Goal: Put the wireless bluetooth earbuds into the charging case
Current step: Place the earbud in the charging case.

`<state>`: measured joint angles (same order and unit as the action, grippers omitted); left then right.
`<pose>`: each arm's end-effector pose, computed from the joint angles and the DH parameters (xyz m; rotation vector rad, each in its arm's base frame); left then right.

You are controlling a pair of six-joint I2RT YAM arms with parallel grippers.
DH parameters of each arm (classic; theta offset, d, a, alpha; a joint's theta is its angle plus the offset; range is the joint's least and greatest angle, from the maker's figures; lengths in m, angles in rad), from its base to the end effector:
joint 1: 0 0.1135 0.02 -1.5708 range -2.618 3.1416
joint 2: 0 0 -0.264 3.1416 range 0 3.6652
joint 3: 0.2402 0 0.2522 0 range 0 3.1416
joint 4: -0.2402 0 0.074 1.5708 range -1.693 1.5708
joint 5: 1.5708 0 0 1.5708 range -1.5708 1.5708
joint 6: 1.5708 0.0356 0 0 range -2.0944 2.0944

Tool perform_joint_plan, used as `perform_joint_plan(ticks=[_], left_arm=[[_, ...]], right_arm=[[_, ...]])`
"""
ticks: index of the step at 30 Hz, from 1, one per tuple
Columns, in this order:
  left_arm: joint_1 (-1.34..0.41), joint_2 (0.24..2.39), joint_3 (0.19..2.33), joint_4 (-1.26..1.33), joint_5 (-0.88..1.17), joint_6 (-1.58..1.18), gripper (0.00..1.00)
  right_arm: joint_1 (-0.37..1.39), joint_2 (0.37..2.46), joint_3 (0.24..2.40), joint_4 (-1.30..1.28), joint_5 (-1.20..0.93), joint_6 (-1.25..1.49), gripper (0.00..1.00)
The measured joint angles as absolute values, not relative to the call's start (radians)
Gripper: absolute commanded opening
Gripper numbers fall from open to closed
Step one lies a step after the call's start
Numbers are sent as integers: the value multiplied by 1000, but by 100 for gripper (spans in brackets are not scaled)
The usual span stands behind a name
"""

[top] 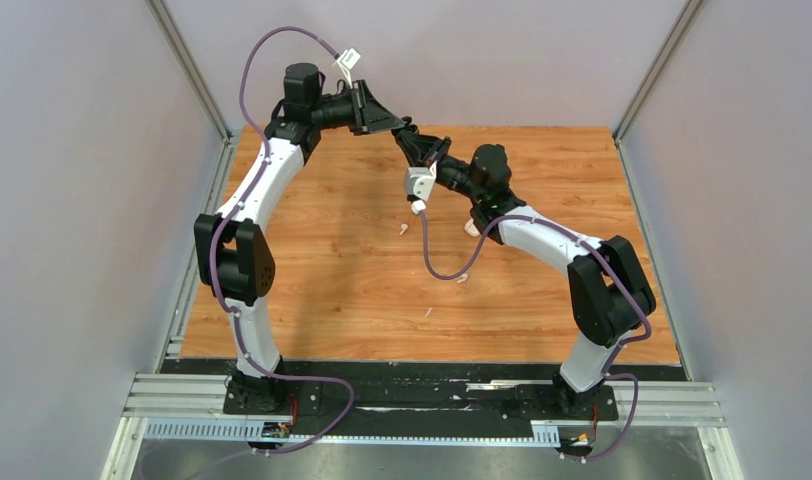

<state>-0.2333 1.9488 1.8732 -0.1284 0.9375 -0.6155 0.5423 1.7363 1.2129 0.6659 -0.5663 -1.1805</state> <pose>0.4402 -0.1341 0.3809 0.3816 1.8824 -1.4148 0.3401 0.2273 0.3182 -1.3452 0.5459 -0.1179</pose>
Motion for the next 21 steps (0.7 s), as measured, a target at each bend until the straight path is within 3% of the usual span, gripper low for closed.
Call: perform_joint_plan(ticks=[21], left_arm=[[-233, 1949, 1873, -98, 963, -632, 0]], right_arm=[[542, 1753, 1232, 707, -549, -1235, 0]])
